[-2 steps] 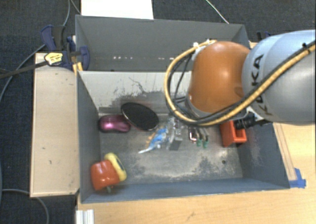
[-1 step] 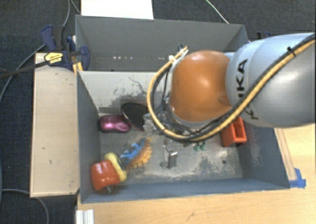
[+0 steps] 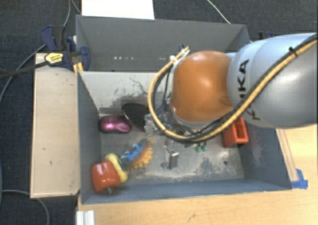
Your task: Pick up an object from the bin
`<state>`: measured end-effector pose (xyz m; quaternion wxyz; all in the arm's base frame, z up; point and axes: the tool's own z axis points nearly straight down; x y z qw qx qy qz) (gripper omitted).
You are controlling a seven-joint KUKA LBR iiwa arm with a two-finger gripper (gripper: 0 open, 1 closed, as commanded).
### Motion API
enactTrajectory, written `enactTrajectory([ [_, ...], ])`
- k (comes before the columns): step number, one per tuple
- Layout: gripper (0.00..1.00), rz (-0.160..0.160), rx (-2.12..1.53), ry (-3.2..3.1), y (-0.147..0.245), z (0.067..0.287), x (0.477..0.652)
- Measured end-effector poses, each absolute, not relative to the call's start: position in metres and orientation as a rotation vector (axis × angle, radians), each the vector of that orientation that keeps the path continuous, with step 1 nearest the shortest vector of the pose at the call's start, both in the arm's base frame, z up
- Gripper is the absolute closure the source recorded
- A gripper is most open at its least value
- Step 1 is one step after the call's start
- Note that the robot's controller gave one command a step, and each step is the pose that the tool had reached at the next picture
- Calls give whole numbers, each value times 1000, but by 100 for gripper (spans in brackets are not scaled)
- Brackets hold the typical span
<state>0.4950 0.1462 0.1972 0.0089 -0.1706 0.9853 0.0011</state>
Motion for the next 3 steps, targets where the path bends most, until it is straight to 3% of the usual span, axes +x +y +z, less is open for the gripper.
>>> enactTrajectory([
  [1, 0, 2, -730, 3041, 159, 95, 511],
  [2, 100, 2, -978, 2957, 148, 77, 504],
  [3, 0, 1, -977, 2963, 147, 75, 503],
])
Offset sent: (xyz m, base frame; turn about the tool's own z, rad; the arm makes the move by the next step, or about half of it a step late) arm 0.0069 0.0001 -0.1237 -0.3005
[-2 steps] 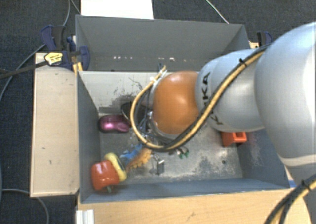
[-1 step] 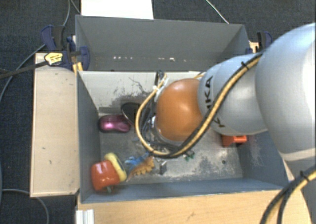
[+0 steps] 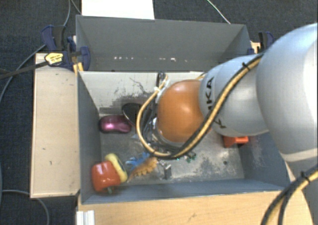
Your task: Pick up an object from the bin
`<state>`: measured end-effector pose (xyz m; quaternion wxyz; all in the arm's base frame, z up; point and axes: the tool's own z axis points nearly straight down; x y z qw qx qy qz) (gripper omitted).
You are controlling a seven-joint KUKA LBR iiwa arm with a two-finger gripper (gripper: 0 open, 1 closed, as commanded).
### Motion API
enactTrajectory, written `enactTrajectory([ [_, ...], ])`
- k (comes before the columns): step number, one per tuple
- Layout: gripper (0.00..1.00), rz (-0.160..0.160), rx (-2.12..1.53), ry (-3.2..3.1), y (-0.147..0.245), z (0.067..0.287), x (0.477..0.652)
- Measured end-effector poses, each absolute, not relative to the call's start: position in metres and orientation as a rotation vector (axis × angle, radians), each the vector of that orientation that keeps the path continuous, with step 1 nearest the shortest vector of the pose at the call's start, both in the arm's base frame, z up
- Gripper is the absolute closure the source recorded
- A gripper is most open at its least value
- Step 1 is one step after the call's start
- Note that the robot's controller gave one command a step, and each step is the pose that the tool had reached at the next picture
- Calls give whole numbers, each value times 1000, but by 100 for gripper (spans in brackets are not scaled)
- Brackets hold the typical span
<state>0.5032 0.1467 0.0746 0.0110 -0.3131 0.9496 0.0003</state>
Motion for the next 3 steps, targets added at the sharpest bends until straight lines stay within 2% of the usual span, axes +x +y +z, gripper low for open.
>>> enactTrajectory([
  [1, 0, 1, -977, 2963, 147, 75, 503],
  [2, 100, 0, -1206, 2875, 131, 70, 571],
  [3, 100, 1, -1204, 2876, 131, 71, 571],
])
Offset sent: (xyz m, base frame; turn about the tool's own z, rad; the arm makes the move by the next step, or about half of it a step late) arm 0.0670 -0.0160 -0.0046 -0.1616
